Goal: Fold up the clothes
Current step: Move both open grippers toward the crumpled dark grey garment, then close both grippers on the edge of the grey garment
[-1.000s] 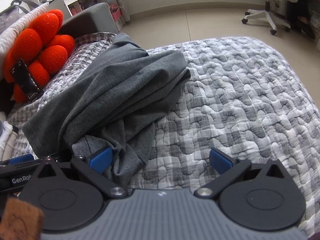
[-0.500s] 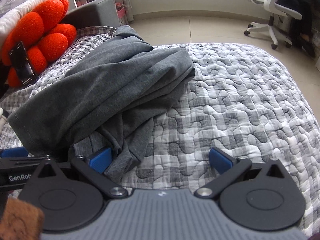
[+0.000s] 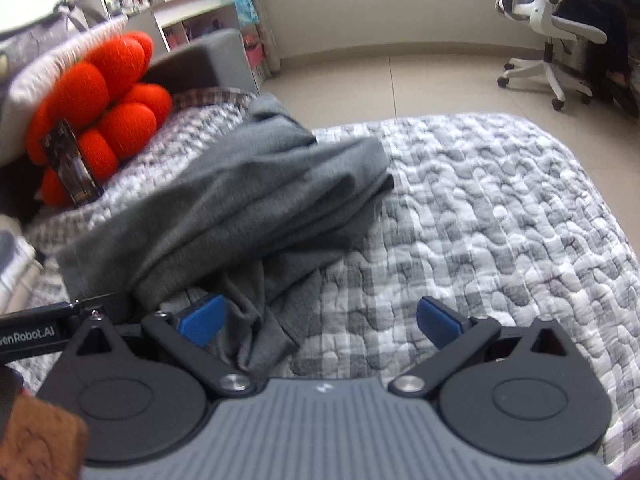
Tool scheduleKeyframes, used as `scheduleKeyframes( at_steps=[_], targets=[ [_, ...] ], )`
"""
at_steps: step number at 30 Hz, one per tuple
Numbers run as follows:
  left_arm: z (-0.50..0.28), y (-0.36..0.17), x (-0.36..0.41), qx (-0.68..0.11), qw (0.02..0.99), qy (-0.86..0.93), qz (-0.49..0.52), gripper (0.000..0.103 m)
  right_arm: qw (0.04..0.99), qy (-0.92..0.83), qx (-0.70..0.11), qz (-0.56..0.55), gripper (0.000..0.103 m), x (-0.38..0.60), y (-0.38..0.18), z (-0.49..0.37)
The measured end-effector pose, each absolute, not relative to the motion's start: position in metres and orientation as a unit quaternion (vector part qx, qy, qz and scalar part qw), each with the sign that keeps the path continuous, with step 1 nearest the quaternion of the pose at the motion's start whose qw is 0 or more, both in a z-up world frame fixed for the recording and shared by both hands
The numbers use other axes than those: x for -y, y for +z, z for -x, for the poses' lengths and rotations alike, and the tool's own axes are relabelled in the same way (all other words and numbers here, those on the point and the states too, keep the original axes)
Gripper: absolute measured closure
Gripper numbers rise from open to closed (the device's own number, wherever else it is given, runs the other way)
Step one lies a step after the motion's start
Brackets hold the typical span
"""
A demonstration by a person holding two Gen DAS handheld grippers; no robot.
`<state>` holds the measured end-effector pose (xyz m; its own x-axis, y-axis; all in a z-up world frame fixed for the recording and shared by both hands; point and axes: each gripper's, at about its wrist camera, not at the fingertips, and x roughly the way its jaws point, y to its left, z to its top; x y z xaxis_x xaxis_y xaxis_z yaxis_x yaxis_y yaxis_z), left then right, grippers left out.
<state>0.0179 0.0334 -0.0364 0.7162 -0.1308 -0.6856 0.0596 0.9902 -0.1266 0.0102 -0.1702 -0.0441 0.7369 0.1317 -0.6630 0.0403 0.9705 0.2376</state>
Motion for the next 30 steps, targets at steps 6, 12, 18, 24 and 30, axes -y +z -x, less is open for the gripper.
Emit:
scheduleKeyframes(
  at_steps=[6, 12, 18, 24, 30],
  targets=[
    [-0.016, -0.027, -0.045, -0.353, 0.932, -0.05, 0.071, 0.022, 0.938, 0.061, -0.315, -0.13, 0.02, 0.16, -0.031, 0.001],
    [-0.015, -0.03, -0.051, -0.354, 0.93, -0.054, 0.083, 0.059, 0.939, 0.098, -0.301, -0.134, 0.026, 0.145, -0.027, 0.003],
    [-0.017, -0.037, -0.046, -0.371, 0.922, -0.077, 0.083, 0.088, 0.933, 0.109, -0.319, -0.123, 0.04, 0.132, -0.034, -0.001],
    [-0.014, -0.035, -0.042, -0.366, 0.923, -0.088, 0.077, 0.099, 0.926, 0.105, -0.342, -0.118, 0.064, 0.129, -0.042, -0.004],
    [-0.01, -0.032, -0.038, -0.357, 0.926, -0.095, 0.07, 0.099, 0.926, 0.107, -0.343, -0.117, 0.088, 0.128, -0.043, -0.001]
  ],
)
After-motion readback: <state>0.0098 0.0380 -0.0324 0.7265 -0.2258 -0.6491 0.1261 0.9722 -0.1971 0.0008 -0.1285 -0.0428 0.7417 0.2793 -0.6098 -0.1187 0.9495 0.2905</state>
